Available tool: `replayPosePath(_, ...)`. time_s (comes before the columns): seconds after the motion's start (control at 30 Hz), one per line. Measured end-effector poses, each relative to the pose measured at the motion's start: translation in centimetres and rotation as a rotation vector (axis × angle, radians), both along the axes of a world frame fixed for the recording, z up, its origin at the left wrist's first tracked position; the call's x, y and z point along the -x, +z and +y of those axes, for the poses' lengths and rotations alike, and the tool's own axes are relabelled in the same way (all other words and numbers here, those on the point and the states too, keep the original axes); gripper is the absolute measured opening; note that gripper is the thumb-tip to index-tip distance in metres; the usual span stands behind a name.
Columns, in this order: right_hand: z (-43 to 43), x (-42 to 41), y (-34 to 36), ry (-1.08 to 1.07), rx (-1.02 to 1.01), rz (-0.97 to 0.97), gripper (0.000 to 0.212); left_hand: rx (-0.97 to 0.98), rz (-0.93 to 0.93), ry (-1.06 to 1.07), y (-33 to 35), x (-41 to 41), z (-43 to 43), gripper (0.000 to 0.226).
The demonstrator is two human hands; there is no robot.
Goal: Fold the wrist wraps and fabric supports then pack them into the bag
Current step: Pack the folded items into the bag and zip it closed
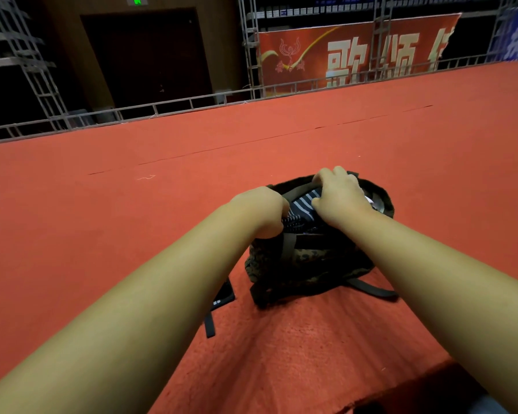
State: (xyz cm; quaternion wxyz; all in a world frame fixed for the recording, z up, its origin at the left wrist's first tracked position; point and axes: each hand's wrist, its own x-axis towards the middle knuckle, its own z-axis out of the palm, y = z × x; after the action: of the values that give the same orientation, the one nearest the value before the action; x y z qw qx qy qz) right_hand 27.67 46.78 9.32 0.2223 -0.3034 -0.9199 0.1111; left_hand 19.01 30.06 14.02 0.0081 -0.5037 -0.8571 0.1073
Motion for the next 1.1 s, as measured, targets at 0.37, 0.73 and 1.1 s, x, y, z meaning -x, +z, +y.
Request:
replayPosePath(0.37,-1.1,-1.6,0.4,0.307,0.023,-0.01,0.054,-0.355,0.063,0.031,1.3,0.4,-1.8,0.025)
replayPosePath(0.73,-2.1,-0.8,-1.2,0.398,0.094,-0.192,0.061,-0.294,-0.113,-0.111,0.7,4.1,-4.5,0.014)
replayPosePath(1.1,-3.1,-2.1,1.8,0.392,0.336,-0.137,0.072,-0.496,-0.09,-0.16,1.7,3.8,-5.7,0.012)
